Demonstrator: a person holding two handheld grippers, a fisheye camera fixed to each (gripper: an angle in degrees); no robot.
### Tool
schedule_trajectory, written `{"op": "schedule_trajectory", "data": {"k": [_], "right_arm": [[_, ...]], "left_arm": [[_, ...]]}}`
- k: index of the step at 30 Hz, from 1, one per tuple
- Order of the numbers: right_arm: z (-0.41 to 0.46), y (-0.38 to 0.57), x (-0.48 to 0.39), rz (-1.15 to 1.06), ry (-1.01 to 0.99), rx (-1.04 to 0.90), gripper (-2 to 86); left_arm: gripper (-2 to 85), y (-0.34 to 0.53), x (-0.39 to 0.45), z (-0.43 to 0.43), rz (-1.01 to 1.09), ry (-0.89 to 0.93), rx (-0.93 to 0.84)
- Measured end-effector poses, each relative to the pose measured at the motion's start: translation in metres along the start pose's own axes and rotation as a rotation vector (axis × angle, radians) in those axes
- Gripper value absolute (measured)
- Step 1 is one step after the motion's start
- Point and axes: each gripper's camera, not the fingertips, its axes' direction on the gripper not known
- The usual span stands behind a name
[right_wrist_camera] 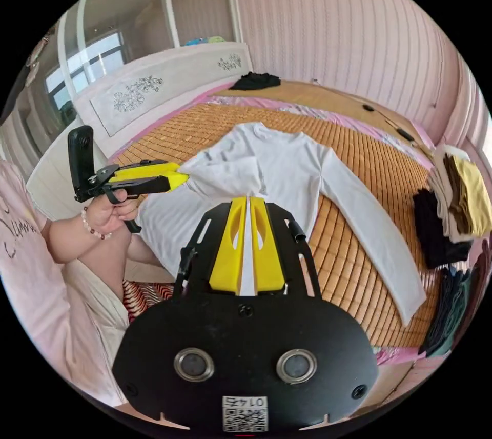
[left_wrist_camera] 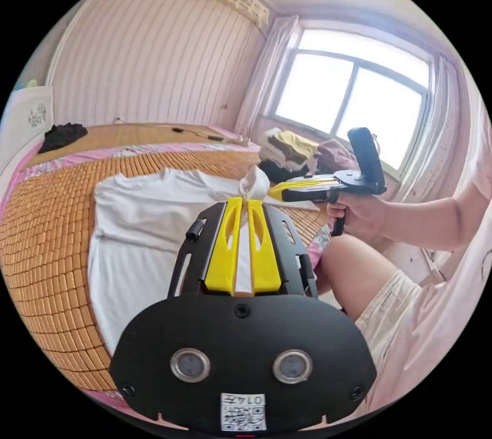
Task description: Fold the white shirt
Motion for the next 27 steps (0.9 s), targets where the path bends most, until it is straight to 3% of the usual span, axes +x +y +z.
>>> {"op": "schedule_trajectory", "data": {"k": [2, 5, 12, 16, 20, 27], "right_arm": [[0.009, 0.043, 0.022, 0.115, 0.051, -0.085, -0.3], [0.001, 0.072, 0.045, 0.236, 0.044, -0.115, -0.3], [-0.014, 0.080, 0.067, 0.283, -0.012, -0.102, 6.1], [-0.005, 0.084, 0.081, 0.355, -0.143, -0.172, 8.0], [-0.017, 0.084, 0.078, 0.313, -0.146, -0.175, 8.4], [-0.004, 0.082, 0.039, 0.161, -0.236, -0.273, 10.0]], "left_arm": [[-0.3, 0.017, 0.016, 0.036, -0.002, 0.046, -0.166], [-0.1, 0.024, 0.033, 0.059, 0.018, 0.102, -0.262], [0.1, 0.014, 0.067, 0.098, 0.104, 0.148, -0.360], [0.2, 0.006, 0.073, 0.108, 0.105, 0.099, -0.388], [0.1, -0.001, 0.067, 0.085, 0.110, 0.014, -0.329], [0.2, 0.021, 0.053, 0.105, 0.030, -0.075, -0.526]]}}
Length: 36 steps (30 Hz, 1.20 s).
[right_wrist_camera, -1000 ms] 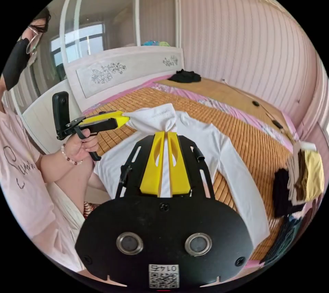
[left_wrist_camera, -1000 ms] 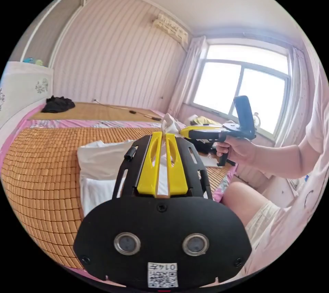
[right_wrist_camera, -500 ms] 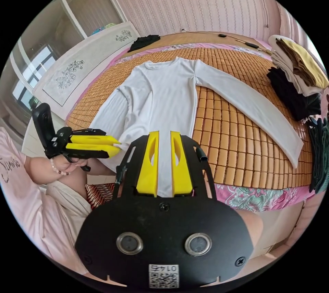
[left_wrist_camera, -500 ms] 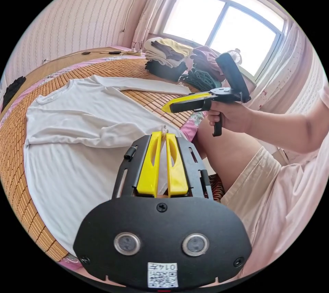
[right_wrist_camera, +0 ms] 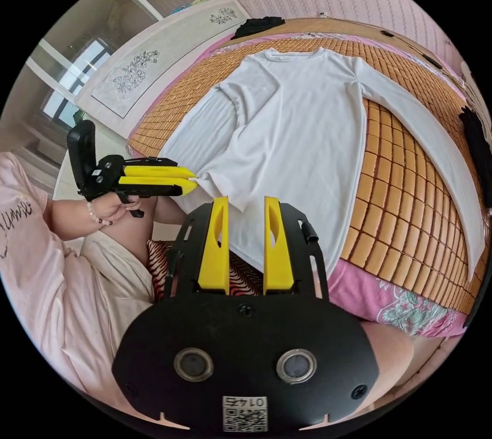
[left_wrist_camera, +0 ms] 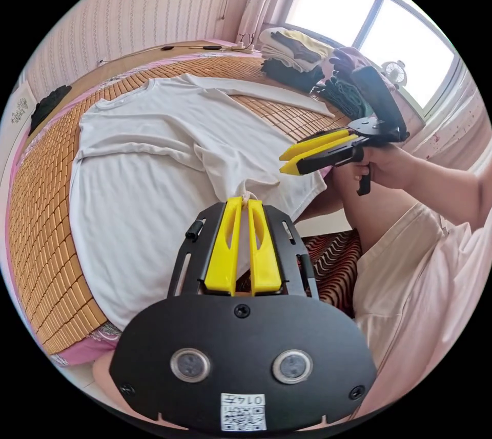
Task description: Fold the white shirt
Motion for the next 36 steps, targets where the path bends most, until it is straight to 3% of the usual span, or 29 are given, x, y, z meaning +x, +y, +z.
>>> {"op": "schedule_trajectory", "data": {"k": [5, 11, 16, 22, 25, 33, 36], "right_arm": [[0.015, -0.004, -0.026, -0.100, 0.139, -0.066, 1.3], [-0.061, 0.010, 0.009, 0.029, 0.154, 0.136, 0.5], [-0.078, 0.016, 0.035, 0.113, 0.206, 0.126, 0.6], [-0.068, 0.009, 0.043, 0.143, 0.268, 0.050, 0.6], [-0.070, 0.009, 0.043, 0.179, 0.294, 0.025, 0.8], [-0.081, 0.001, 0.034, 0.174, 0.316, 0.066, 4.9], [-0.072, -0.008, 0.037, 0.169, 0.302, 0.038, 5.4]], "left_arm": [[0.0, -0.010, 0.000, 0.006, -0.010, 0.013, -0.014], [0.1, -0.036, 0.013, 0.004, 0.071, 0.180, 0.084], [1.5, -0.054, 0.027, 0.016, 0.126, 0.236, 0.070], [4.1, -0.060, -0.004, 0.018, 0.099, 0.098, 0.008], [4.6, -0.071, -0.020, 0.021, 0.087, 0.113, -0.036], [7.7, -0.121, 0.051, 0.051, 0.266, 0.102, -0.045], [5.6, -0.138, 0.064, 0.082, 0.291, 0.072, -0.131]]}}
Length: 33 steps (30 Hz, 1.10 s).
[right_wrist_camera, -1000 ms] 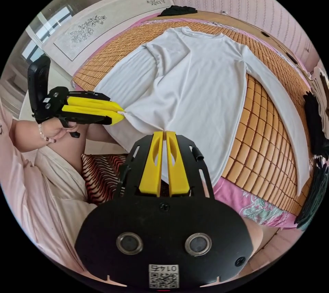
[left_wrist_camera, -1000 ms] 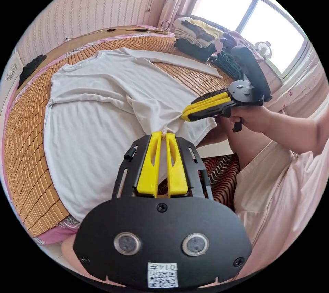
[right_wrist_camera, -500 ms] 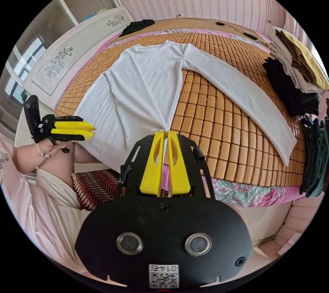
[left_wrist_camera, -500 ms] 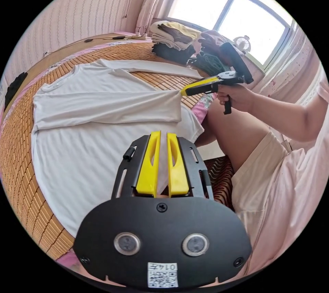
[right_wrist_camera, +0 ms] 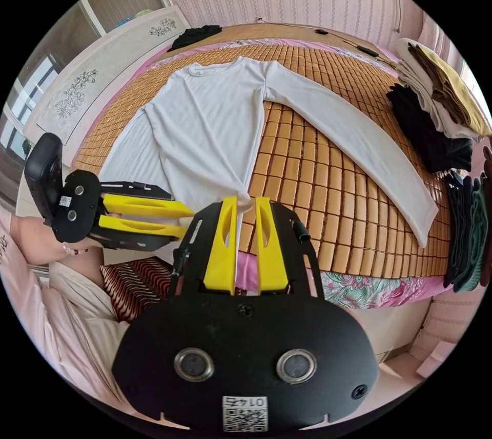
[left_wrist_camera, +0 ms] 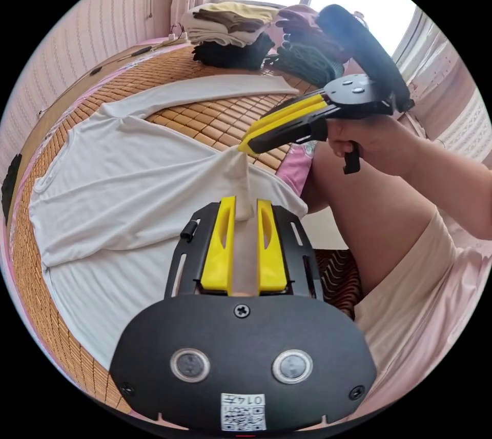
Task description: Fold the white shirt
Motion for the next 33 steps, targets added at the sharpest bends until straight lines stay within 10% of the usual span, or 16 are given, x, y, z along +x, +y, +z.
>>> {"op": "schedule_trajectory", "data": {"k": [21, 33], "right_arm": [[0.010, -0.015, 0.003, -0.028, -0.161, -0.176, 0.5], [-0.008, -0.054, -0.036, -0.182, -0.013, -0.125, 2.5]], "left_arm": [[1.2, 0.010, -0.013, 0.006, -0.004, 0.098, -0.059], [2.2, 0.085, -0.148, -0.084, -0.401, -0.084, 0.131]]}}
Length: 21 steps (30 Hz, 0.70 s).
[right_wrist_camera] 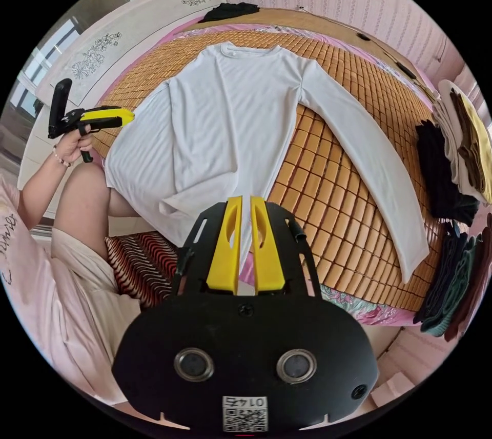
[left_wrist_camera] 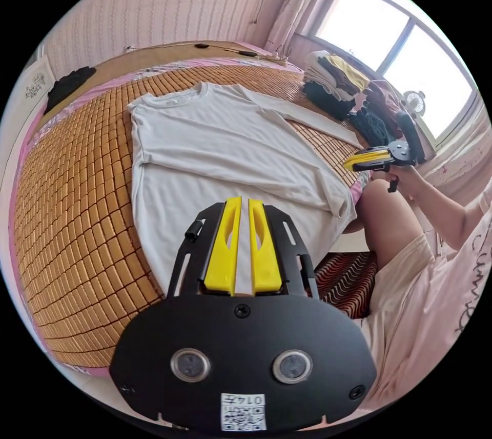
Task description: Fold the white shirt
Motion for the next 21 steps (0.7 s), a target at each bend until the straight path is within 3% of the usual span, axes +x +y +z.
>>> {"op": "schedule_trajectory", "data": {"k": [4, 8, 11, 13, 16, 21], "right_arm": [[0.007, -0.001, -0.022, -0.037, -0.030, 0.001, 4.7], [0.004, 0.012, -0.019, 0.026, -0.139, 0.043, 5.7], [0.020, 0.018, -0.026, -0.013, -0.097, -0.012, 8.4], [0.034, 0.018, -0.027, -0.015, -0.083, -0.077, 7.3], [0.030, 0.021, -0.029, -0.051, -0.070, -0.057, 1.4], [0.010, 0.038, -0.014, -0.042, -0.019, -0.028, -0.3]], "left_arm": [[3.4, 0.002, 0.008, 0.004, 0.040, 0.016, -0.012], [4.6, 0.001, 0.049, 0.041, 0.099, 0.170, -0.069], [5.1, -0.008, 0.083, 0.066, 0.131, 0.258, -0.080], [5.2, -0.014, 0.101, 0.077, 0.153, 0.288, -0.079], [5.4, -0.025, 0.125, 0.091, 0.206, 0.272, -0.113], [5.4, -0.037, 0.149, 0.089, 0.255, 0.293, -0.085]]}}
